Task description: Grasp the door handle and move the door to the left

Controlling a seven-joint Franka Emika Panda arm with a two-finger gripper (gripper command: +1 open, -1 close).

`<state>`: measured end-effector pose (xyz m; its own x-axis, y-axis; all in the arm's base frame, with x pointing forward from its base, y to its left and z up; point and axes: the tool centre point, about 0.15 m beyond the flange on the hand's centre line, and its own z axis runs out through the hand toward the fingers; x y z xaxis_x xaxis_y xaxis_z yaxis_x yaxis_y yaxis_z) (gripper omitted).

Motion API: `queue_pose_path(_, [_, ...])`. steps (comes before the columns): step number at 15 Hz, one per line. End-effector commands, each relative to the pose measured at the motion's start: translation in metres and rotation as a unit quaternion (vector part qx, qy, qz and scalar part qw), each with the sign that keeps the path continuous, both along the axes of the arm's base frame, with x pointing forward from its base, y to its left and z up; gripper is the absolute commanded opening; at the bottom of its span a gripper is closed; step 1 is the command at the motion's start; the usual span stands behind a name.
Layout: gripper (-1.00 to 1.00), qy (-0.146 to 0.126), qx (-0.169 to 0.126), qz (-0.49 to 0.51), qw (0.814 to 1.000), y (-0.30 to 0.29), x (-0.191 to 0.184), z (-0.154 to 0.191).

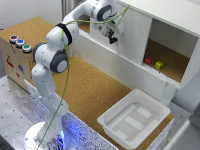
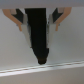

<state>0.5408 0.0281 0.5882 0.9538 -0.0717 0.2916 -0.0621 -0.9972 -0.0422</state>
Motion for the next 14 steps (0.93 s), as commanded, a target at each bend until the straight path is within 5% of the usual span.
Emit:
queue_pose_path(1, [-1.00, -0.010, -0.065, -0.009, 0.998, 0.089, 0.073, -0.057])
queue_pose_path(14, [-1.00, -0.017, -0.057, 0.042, 0.997, 0.146, 0.072, -0.054])
